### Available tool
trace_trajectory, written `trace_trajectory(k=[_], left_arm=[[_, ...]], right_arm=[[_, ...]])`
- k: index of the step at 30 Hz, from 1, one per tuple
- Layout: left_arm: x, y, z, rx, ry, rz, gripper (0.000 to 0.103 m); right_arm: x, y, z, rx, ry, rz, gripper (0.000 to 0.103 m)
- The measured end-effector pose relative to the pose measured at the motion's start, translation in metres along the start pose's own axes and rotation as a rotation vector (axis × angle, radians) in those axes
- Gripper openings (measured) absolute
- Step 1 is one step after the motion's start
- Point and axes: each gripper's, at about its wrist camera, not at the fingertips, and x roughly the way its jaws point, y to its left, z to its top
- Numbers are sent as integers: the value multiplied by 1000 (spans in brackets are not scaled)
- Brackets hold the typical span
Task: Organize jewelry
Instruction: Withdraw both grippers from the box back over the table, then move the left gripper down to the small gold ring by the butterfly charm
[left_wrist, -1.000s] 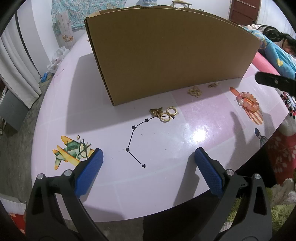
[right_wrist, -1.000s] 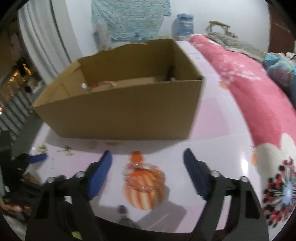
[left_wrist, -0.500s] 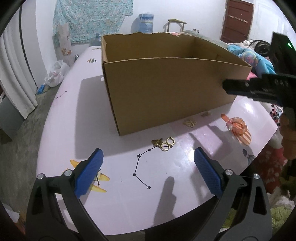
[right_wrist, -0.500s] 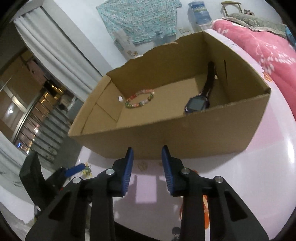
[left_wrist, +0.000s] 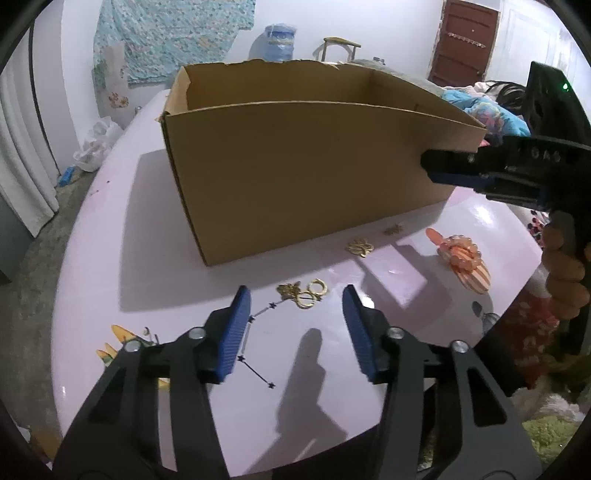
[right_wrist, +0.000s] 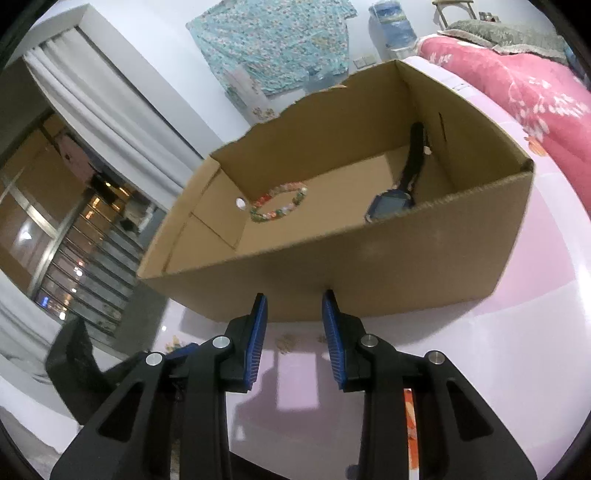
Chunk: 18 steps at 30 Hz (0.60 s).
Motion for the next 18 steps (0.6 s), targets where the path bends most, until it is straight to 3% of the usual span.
trace_trajectory(k=[8, 10, 18], left_arm=[[2, -11, -8, 6, 28, -30, 45], [3, -13, -9, 13, 30, -29, 45], [4, -29, -4, 58, 14, -28, 42]], right_arm=[[3, -2, -35, -22, 119, -26, 32], [3, -1, -44, -42, 143, -45, 37], [1, 9, -51, -151, 127, -120, 40]])
